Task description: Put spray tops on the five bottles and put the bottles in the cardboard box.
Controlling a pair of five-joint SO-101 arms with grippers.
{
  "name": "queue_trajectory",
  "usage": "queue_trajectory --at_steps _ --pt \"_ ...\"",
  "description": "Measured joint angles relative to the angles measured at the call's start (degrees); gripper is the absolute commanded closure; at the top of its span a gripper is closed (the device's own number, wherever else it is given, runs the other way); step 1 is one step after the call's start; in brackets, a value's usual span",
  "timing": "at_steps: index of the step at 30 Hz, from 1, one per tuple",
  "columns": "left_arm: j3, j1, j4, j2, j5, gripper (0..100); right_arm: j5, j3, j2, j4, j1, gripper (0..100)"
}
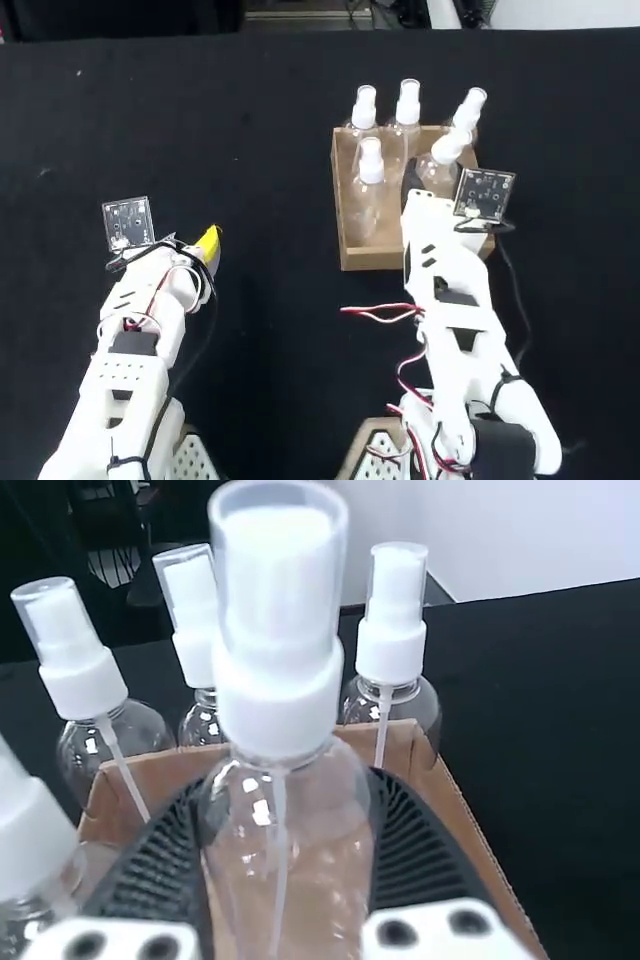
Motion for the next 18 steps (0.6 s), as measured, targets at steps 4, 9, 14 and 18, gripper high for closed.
queue_trajectory --at_steps 4,9,14,18 --pt "0.0 0.0 0.0 0.0 0.0 79 0.0 0.0 0.0 0.0 -0.1 98.7" --pt "0.0 0.0 0.0 0.0 0.0 79 0.0 0.0 0.6 0.0 -0.1 98.7" --pt "0.0 0.0 0.0 0.0 0.0 79 0.0 -1.6 7.0 -0.2 0.1 98.7" --pt "0.0 0.0 0.0 0.0 0.0 79 0.0 -5.1 12.6 -0.2 2.4 98.7"
